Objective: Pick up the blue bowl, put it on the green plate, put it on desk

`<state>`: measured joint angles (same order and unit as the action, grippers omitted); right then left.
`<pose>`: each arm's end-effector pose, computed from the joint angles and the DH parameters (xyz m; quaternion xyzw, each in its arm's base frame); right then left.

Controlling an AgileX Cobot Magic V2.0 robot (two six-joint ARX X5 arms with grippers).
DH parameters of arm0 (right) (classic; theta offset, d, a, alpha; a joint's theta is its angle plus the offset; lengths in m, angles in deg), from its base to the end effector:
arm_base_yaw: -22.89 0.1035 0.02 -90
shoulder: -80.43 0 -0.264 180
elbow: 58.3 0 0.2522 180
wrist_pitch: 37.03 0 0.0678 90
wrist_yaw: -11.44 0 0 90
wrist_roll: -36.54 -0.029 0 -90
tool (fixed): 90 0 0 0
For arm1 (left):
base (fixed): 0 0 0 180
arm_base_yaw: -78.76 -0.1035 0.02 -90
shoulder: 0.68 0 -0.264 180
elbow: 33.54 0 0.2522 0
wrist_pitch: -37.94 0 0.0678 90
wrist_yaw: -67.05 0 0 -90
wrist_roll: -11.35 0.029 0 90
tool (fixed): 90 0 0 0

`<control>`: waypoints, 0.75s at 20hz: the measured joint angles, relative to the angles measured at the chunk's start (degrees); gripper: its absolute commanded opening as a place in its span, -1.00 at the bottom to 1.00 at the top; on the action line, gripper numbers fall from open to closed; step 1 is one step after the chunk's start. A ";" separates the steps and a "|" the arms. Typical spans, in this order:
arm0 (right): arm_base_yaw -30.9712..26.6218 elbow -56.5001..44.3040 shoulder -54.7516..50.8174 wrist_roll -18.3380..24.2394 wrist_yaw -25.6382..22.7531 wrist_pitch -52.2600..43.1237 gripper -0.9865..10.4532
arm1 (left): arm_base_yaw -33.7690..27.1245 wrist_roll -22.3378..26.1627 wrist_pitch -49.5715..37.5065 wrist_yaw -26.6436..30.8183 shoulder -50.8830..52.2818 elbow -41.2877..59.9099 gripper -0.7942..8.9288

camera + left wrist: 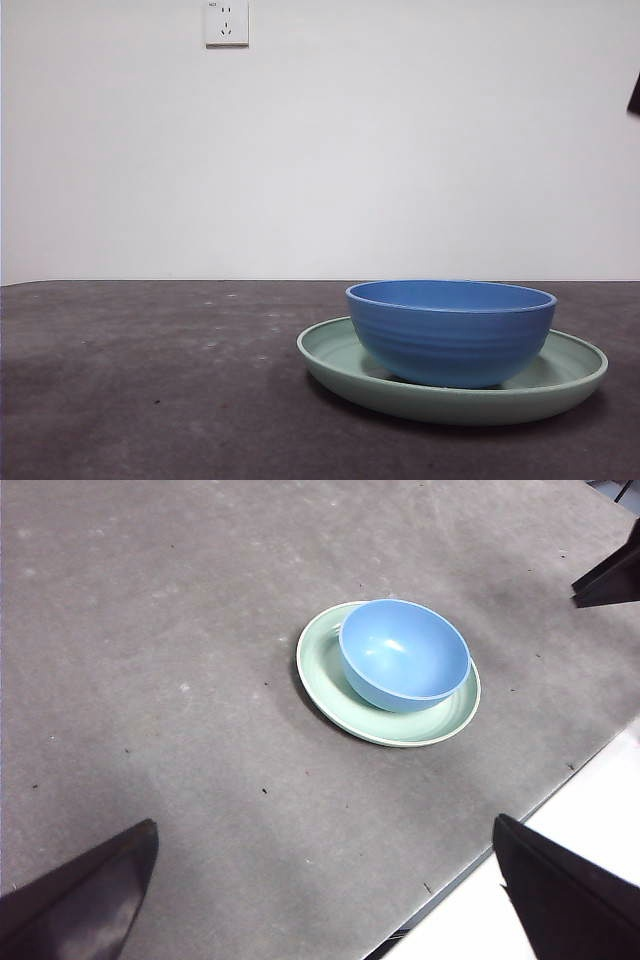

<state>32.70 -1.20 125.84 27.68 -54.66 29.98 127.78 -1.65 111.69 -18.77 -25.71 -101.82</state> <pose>0.1313 0.0346 0.2650 0.1222 0.4792 0.2205 0.8407 0.0330 -0.0347 0.3389 0.0161 0.2753 -0.3390 0.8995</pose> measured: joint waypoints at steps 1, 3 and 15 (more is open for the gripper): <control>0.00 0.00 1.31 0.00 -0.07 -0.39 0.29 | 0.00 0.00 0.00 0.00 0.00 0.00 0.51; 0.00 0.00 4.61 0.07 -0.33 -1.90 0.29 | 0.00 0.00 0.00 0.00 0.00 0.00 0.51; 0.00 0.02 26.10 2.14 -4.81 -14.40 -0.02 | 0.00 0.00 0.00 0.00 0.00 0.00 0.51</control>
<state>32.70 -1.18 151.94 29.82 -59.46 15.58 127.78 -1.65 111.69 -18.77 -25.71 -101.82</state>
